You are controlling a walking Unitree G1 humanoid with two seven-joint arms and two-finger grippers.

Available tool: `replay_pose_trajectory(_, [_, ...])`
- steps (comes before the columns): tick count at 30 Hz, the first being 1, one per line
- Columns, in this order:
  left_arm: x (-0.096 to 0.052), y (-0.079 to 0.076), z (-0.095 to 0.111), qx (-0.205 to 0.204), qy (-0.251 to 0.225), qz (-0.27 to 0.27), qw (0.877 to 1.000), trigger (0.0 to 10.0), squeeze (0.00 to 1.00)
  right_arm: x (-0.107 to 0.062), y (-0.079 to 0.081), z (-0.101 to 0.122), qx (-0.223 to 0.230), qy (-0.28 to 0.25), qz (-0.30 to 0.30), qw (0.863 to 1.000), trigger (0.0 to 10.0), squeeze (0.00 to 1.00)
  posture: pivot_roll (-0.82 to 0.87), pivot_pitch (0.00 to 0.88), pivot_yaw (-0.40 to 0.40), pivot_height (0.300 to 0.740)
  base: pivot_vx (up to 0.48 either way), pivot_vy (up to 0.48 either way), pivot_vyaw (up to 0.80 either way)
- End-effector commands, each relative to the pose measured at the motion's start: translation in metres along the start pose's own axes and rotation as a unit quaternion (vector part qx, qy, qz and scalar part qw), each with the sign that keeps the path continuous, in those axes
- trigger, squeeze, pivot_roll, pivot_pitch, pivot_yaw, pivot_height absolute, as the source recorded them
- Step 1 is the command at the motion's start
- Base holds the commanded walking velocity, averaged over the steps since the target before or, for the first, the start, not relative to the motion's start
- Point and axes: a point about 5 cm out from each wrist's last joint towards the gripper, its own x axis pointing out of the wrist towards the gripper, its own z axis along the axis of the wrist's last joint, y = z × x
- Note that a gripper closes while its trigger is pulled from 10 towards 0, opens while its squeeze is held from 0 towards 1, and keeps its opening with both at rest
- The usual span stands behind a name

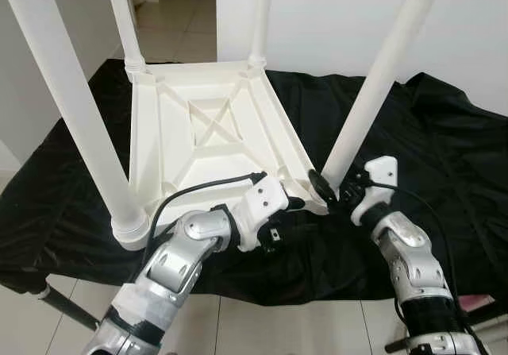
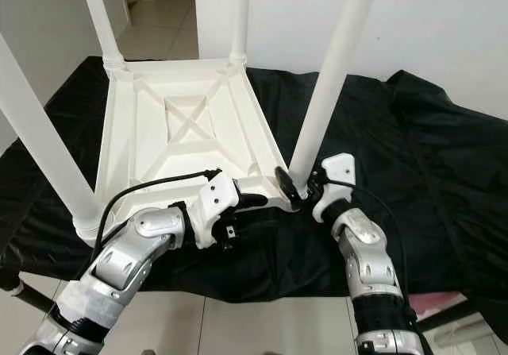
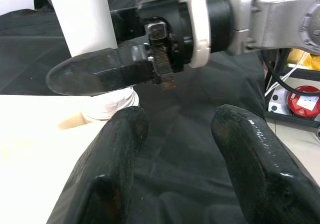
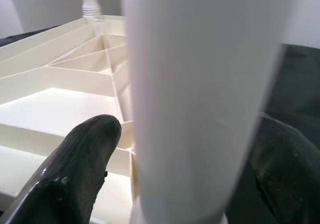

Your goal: Building children table

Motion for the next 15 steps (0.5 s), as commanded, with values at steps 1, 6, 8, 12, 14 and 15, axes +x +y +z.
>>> replay_pose_trajectory(1, [0.0,-0.002,-0.006,0.005,0.013,0.005,1.0,10.0,0.0,0.002,0.002,-0.006,-0.006,0.014,0.015,1.0,10.0,0.0,-0.02,0.0,-0.052,0.74,0.0,0.0,0.0])
replay_pose_trajectory(6, [0.001,-0.004,-0.007,0.003,0.012,0.01,1.0,10.0,0.0,0.01,0.004,-0.008,-0.013,0.018,0.036,0.999,9.4,0.0,-0.01,0.0,-0.06,0.74,0.0,0.0,0.0])
replay_pose_trajectory(8, [0.001,-0.004,-0.007,0.002,0.012,0.013,1.0,10.0,0.0,0.012,0.005,-0.009,-0.018,0.017,0.043,0.999,9.4,0.0,-0.01,0.0,-0.065,0.74,0.0,0.0,0.0])
replay_pose_trajectory(12, [0.001,-0.001,-0.007,0.005,0.012,0.026,1.0,10.0,0.0,0.016,0.005,-0.013,-0.014,0.018,0.046,0.999,0.0,0.0,0.01,0.0,-0.08,0.74,0.0,0.0,0.0])
replay_pose_trajectory(14, [0.001,-0.001,-0.007,0.005,0.012,0.026,1.0,10.0,0.0,0.016,0.005,-0.013,-0.014,0.018,0.046,0.999,0.0,0.0,0.01,0.0,-0.08,0.74,0.0,0.0,0.0])
replay_pose_trajectory(15, [0.001,-0.001,-0.007,0.006,0.012,0.028,1.0,10.0,0.0,0.016,0.004,-0.014,-0.012,0.017,0.045,0.999,0.0,0.0,0.01,0.0,-0.082,0.74,0.0,0.0,0.0])
